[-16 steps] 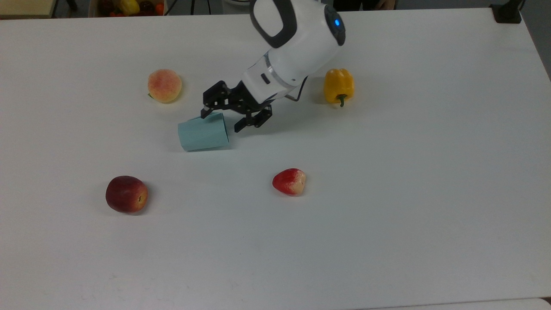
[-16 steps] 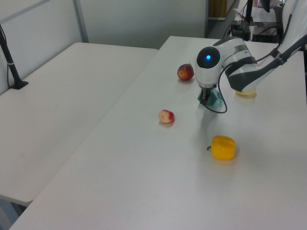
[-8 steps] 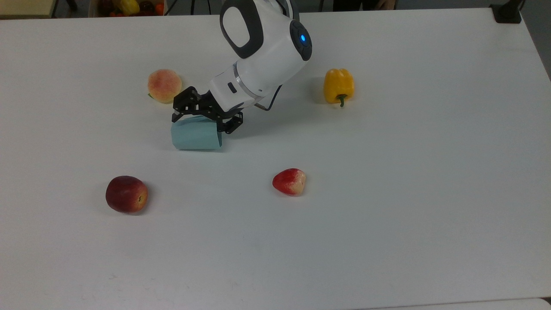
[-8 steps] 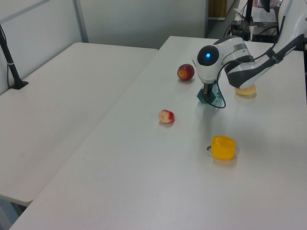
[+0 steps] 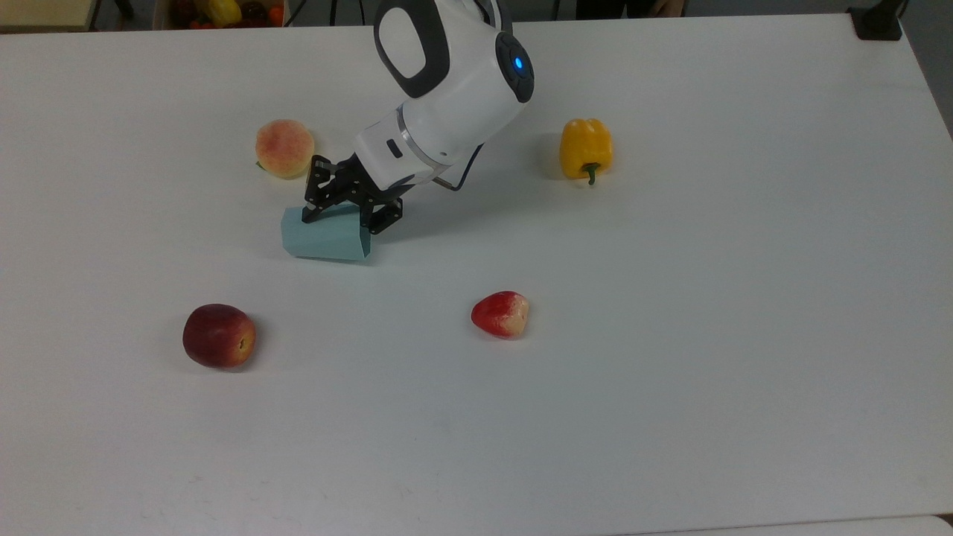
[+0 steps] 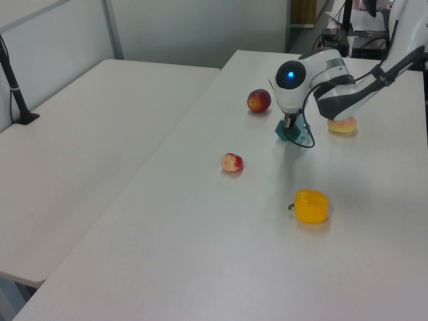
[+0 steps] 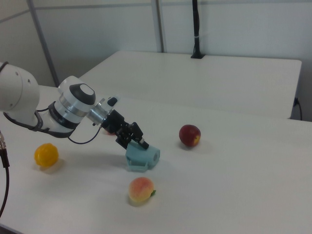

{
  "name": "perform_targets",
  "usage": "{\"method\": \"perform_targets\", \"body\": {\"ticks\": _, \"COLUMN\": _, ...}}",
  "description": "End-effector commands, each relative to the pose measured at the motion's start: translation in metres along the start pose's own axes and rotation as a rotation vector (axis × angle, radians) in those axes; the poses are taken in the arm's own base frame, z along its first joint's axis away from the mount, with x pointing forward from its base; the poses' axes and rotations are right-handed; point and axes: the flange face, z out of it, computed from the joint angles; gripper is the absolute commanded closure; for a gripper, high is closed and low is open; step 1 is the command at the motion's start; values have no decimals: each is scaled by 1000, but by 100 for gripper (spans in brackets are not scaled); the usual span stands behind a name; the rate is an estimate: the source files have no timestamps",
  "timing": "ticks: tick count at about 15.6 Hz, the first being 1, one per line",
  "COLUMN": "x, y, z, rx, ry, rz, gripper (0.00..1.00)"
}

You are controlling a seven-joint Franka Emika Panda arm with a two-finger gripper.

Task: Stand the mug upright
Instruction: 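Lift and rotate the mug so its opening faces up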

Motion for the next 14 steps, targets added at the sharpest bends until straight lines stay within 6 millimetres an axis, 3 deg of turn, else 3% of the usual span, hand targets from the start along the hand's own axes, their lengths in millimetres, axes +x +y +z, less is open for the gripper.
{"method": "perform_targets", "body": {"ticks": 1, "x": -5, "y": -5, "z": 6, "rx": 24, "ry": -7, "rz": 8, "gripper": 100}}
{"method": "perform_targets", "body": {"ticks": 6, "x": -1, "y": 27, "z": -7, "rx": 99, "ry": -43, "rz": 62, "gripper": 100}}
{"method": "perform_targets", "body": {"ticks": 10, "x": 9, "y": 49, "z": -33, "rx": 228, "ry": -68, "rz": 60, "gripper": 100}}
{"method": "perform_targets", "body": {"ticks": 14, "x": 10, "y": 89, "z": -60, "rx": 417, "ry": -80, "rz": 85, "gripper": 100}}
